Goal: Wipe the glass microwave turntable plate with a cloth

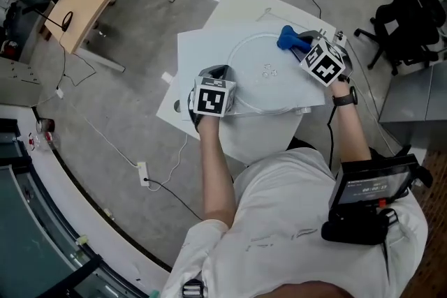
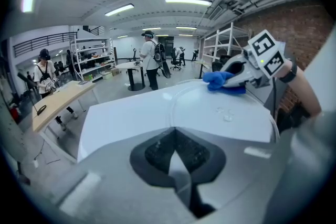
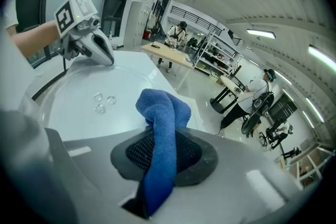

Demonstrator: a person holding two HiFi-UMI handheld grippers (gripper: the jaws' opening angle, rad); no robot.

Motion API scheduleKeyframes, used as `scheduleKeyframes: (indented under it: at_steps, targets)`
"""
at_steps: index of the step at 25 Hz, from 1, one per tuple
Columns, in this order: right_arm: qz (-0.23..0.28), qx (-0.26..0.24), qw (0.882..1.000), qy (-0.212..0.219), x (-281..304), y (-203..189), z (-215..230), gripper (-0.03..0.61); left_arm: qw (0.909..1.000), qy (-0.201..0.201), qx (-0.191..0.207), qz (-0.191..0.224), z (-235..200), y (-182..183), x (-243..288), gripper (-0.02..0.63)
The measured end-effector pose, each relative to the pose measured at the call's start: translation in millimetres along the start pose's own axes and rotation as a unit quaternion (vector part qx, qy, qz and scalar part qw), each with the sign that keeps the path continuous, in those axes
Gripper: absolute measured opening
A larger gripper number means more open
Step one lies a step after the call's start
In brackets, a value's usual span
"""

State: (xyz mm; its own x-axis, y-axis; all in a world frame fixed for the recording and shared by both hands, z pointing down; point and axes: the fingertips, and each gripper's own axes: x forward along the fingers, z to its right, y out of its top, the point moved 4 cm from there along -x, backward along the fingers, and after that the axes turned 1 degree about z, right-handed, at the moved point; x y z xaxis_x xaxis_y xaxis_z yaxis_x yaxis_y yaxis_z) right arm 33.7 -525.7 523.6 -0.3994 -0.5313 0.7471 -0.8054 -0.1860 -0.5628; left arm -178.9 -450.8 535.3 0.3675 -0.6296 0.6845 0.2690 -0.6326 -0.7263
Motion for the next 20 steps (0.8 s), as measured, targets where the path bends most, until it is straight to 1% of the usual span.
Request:
scheduleKeyframes:
  at_steps: [4, 6, 7, 10, 13, 16, 20]
  targets:
    - [-0.004, 0.041, 0.999, 0.007, -33.2, -30.7, -25.8, 0.072, 0.9999, 0.011, 0.009, 0.008, 0.6, 2.2, 1.4, 0.002]
    - [-0.003, 0.049, 0.999, 0.015, -48.9, -38.3, -42.4, 0.074, 0.9994, 0.023, 0.024, 0.013, -0.9, 3.3, 4.3, 0.002]
    - [-0.004, 0.045, 0.999, 0.024, -55.7, -39.7, -51.0, 0.077, 0.9991, 0.027, 0.029, 0.015, -1.7, 4.1, 5.4, 0.002]
    - [-0.013, 0.001, 0.998, 0.063, -69.5, -34.1, -78.6, 0.081, 0.9989, 0.034, 0.03, 0.014, -4.1, 5.8, 5.6, 0.002]
    - [-0.008, -0.051, 0.992, 0.115, -73.8, -18.0, -110.6, 0.081, 0.9991, 0.032, 0.025, 0.012, -5.9, 5.4, 5.1, 0.002]
    - [0.021, -0.064, 0.984, 0.162, -69.9, 2.3, -138.3, 0.084, 0.9995, 0.022, 0.018, 0.009, -2.7, 6.3, 2.7, 0.002]
    - [0.057, -0.089, 0.973, 0.204, -57.0, 31.8, -162.3, 0.087, 0.9996, 0.021, 0.019, 0.008, -2.4, 6.4, 3.1, 0.002]
